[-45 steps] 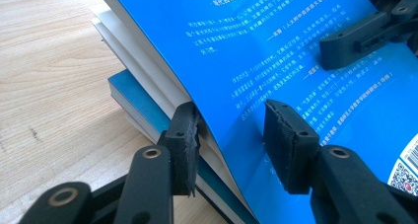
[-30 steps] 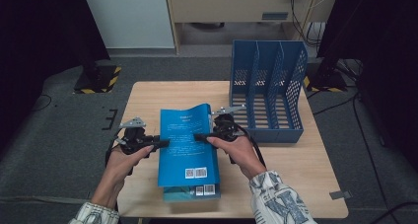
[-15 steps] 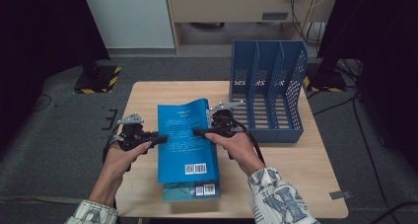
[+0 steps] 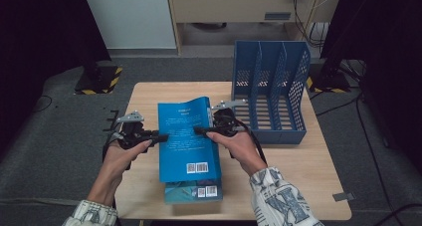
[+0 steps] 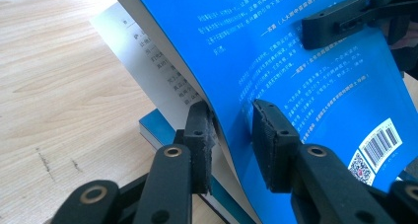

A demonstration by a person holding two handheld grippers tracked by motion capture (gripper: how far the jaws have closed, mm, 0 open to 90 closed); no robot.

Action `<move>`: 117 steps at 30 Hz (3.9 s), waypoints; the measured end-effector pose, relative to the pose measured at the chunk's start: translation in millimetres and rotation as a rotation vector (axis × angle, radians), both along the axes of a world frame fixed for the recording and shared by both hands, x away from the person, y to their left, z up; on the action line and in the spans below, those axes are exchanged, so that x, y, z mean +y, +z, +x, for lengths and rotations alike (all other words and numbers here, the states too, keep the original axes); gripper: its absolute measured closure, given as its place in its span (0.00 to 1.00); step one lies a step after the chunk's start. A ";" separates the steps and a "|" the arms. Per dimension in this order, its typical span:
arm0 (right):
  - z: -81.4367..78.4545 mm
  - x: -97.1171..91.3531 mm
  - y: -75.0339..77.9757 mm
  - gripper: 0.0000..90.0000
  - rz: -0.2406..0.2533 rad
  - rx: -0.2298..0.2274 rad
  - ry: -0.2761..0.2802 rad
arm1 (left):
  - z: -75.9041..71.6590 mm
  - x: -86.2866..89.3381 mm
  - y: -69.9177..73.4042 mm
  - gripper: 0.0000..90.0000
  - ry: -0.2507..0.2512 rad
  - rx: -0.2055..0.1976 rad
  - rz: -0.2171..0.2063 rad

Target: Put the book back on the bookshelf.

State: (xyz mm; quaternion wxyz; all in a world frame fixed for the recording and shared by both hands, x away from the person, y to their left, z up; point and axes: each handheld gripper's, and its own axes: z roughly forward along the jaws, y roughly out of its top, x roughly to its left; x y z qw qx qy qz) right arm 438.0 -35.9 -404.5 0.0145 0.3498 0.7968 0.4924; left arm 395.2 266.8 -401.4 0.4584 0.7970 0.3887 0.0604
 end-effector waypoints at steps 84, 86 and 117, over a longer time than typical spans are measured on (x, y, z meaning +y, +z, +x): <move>48.4 13.1 35.7 0.63 0.026 -0.205 -0.078 | 51.8 -4.8 45.6 0.83 0.076 -0.178 0.137; 46.0 12.8 35.5 0.63 0.025 -0.218 -0.076 | 49.7 -5.6 45.1 0.83 0.081 -0.184 0.137; -10.5 -0.6 42.7 0.65 0.009 -0.331 -0.008 | -10.5 1.2 35.5 0.83 0.063 -0.322 0.045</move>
